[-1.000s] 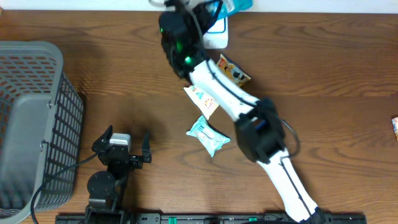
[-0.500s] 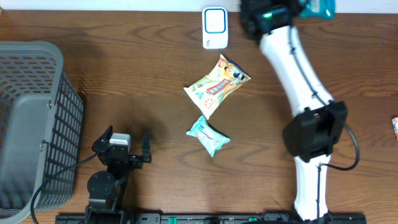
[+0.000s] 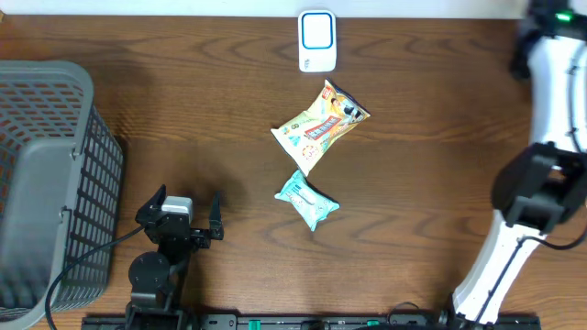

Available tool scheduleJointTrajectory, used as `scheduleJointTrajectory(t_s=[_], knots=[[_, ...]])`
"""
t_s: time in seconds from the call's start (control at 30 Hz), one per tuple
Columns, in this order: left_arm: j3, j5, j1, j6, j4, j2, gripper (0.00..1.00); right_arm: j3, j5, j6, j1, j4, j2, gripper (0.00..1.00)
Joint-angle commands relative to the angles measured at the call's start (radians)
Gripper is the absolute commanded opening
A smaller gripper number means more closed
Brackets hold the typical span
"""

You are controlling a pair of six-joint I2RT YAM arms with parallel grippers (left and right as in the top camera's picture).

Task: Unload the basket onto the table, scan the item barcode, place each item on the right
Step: 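Carry the teal bottle to the right edge and release it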

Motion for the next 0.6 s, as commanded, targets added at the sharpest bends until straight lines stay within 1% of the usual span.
scheduleJointTrajectory(t_s=[0.0, 0.13, 0.17, 0.2, 0.3, 0.4, 0.43, 0.53, 0.57], knots=[[-0.016, 0.014, 0.003, -0.002, -0.033, -0.003, 1.0, 0.013, -0.248, 0.048, -0.11, -0.018, 0.03, 0.01], [-0.016, 0.014, 0.003, -0.002, -0.033, -0.003, 1.0, 0.013, -0.366, 0.064, -0.21, -0.033, 0.061, 0.02], [-0.016, 0.014, 0.003, -0.002, -0.033, -0.003, 1.0, 0.013, -0.382, 0.064, -0.23, -0.033, 0.063, 0.05], [-0.016, 0.014, 0.003, -0.002, -0.033, -0.003, 1.0, 0.013, -0.408, 0.064, -0.272, -0.033, 0.066, 0.11], [-0.016, 0.014, 0.003, -0.002, -0.033, -0.003, 1.0, 0.013, -0.446, 0.076, -0.329, -0.029, 0.065, 0.16], [-0.016, 0.014, 0.003, -0.002, -0.033, -0.003, 1.0, 0.013, -0.505, 0.08, -0.38, -0.031, 0.065, 0.16], [-0.016, 0.014, 0.003, -0.002, -0.033, -0.003, 1.0, 0.013, -0.528, 0.08, -0.393, -0.03, 0.065, 0.18], [-0.016, 0.014, 0.003, -0.002, -0.033, -0.003, 1.0, 0.014, -0.612, 0.08, -0.426, -0.029, 0.065, 0.32], [-0.016, 0.014, 0.003, -0.002, -0.033, -0.003, 1.0, 0.014, -0.636, 0.08, -0.431, -0.029, 0.065, 0.39]])
